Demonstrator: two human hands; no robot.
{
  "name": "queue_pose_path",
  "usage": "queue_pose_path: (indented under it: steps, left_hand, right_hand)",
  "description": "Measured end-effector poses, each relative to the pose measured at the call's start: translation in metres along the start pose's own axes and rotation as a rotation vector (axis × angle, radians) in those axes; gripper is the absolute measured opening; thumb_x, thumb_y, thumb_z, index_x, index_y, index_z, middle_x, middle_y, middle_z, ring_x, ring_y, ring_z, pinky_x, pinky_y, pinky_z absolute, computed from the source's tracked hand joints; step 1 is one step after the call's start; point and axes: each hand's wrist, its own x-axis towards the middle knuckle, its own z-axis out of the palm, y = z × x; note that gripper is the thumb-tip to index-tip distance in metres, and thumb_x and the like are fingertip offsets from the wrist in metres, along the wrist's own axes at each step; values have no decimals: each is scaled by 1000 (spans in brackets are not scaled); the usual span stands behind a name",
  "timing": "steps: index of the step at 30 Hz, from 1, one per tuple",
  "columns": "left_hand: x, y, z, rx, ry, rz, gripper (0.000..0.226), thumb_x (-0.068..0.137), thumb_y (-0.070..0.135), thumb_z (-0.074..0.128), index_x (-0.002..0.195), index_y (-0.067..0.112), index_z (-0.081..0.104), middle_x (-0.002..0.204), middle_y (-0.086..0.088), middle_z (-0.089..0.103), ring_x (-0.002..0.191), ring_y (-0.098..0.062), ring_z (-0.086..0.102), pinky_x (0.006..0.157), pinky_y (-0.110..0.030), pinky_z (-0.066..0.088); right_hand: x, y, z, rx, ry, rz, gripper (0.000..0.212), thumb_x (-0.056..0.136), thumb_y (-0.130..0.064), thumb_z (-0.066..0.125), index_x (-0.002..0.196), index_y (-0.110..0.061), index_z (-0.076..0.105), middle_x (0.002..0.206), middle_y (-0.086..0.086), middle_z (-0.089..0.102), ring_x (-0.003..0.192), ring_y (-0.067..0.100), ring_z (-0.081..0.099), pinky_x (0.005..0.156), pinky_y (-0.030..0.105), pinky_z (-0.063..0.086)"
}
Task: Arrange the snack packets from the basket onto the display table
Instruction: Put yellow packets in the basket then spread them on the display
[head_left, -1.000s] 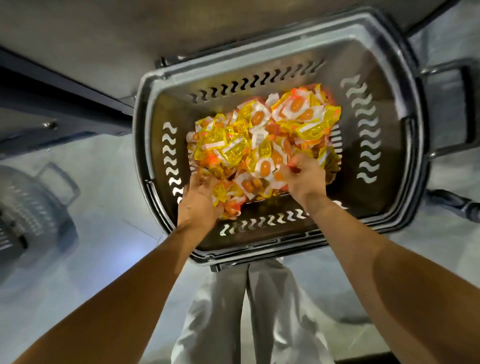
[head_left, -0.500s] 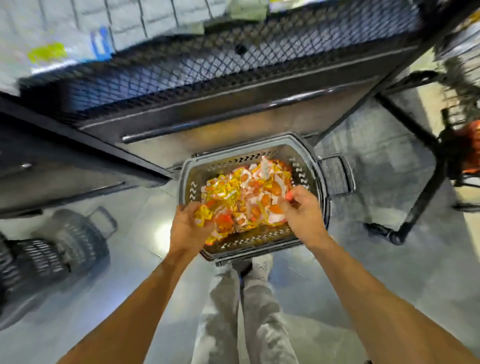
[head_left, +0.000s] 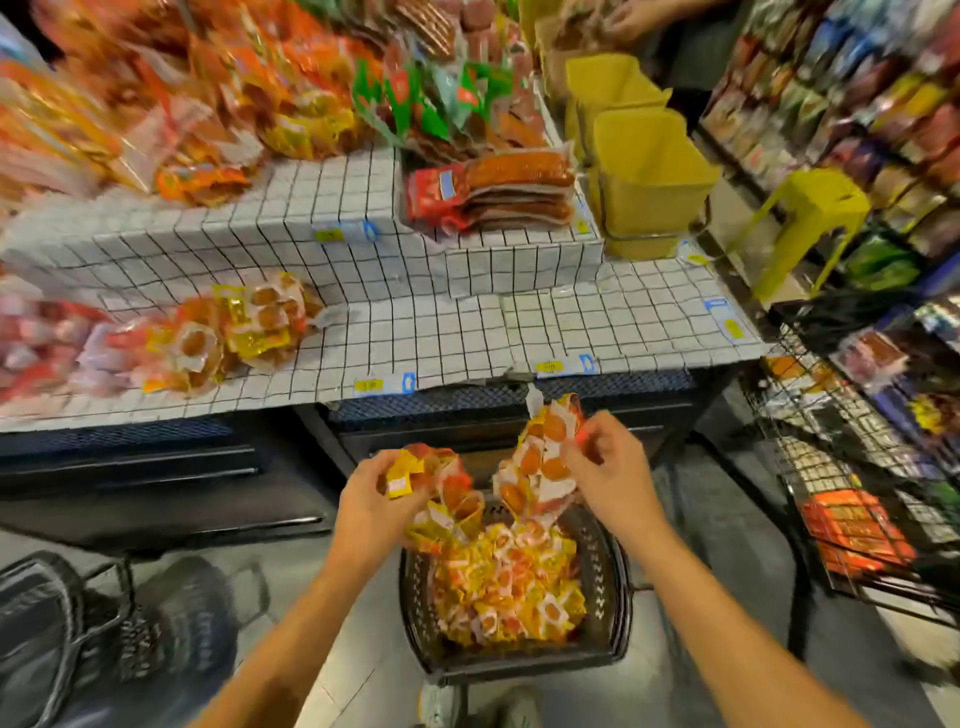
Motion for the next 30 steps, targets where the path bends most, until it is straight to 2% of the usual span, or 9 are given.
queue_pose_path:
  steps: [3, 5, 8, 13, 17, 20, 24, 28, 30]
  left_hand:
    - [3, 33, -23, -23, 24, 47, 18, 76, 32, 79, 89, 34, 67, 88, 2, 69, 78, -3, 66, 71, -26, 53]
    - [8, 53, -38, -36, 46, 70, 19, 79, 22, 79, 89, 33, 66, 86, 4, 69, 72, 6, 63, 64, -14, 49]
    - [18, 79, -58, -64, 75, 96, 22, 80, 18, 78, 89, 32, 64, 85, 7, 69, 70, 10, 61, 61, -8, 48]
    - [48, 108, -89, -64, 111, 151, 22, 80, 11, 75, 83, 30, 64, 81, 1, 70, 72, -5, 64, 67, -26, 52]
    - [82, 121, -107, -71, 158, 220, 30, 80, 6, 75, 78, 32, 61, 75, 9, 64, 66, 5, 62, 62, -15, 50]
    - [113, 123, -118, -42, 131, 219, 24, 80, 11, 75, 80, 31, 62, 80, 3, 67, 73, -10, 63, 68, -30, 54]
    - [159, 118, -128, -2, 102, 222, 31, 81, 13, 75, 76, 37, 56, 78, 7, 64, 74, -12, 62, 73, -39, 54]
    - [208, 102, -128, 10, 53, 233, 21, 78, 14, 77, 85, 32, 67, 80, 11, 69, 75, 4, 64, 62, -13, 48]
    - [229, 93, -126, 46, 31, 247, 18, 76, 15, 80, 86, 27, 70, 77, 11, 71, 73, 3, 65, 57, -8, 44]
  right_hand:
    - [14, -37, -4, -15, -1, -59, 22, 86, -8, 66, 74, -11, 49, 62, -3, 45, 56, 6, 39, 56, 24, 33]
    - [25, -61, -5, -12, 8, -87, 24, 87, -9, 65, 72, -15, 47, 64, -1, 46, 58, 7, 40, 57, 27, 33]
    - [40, -94, -2, 4, -1, -116, 26, 89, -13, 63, 72, -20, 45, 67, 1, 48, 63, 11, 46, 60, 29, 36]
    - [72, -132, 15, -17, 16, -185, 25, 91, -16, 63, 73, -18, 45, 67, 3, 50, 63, 15, 47, 60, 33, 37]
    - [102, -150, 40, -22, 17, -224, 26, 91, -13, 63, 73, -13, 45, 62, 0, 44, 58, 13, 42, 56, 29, 34]
    - [127, -153, 63, -42, 23, -210, 26, 91, -13, 63, 73, -14, 45, 62, 3, 47, 57, 15, 47, 56, 30, 36]
    - [160, -148, 96, -86, 15, -164, 26, 91, -16, 64, 73, -19, 46, 62, 0, 52, 58, 16, 52, 54, 27, 38]
    - [189, -132, 126, -153, -12, -144, 20, 91, -21, 60, 76, -16, 48, 68, 10, 61, 66, 28, 61, 57, 41, 47]
    - [203, -123, 142, -197, -28, -132, 21, 91, -22, 60, 76, -16, 47, 67, 11, 60, 64, 26, 61, 56, 44, 47]
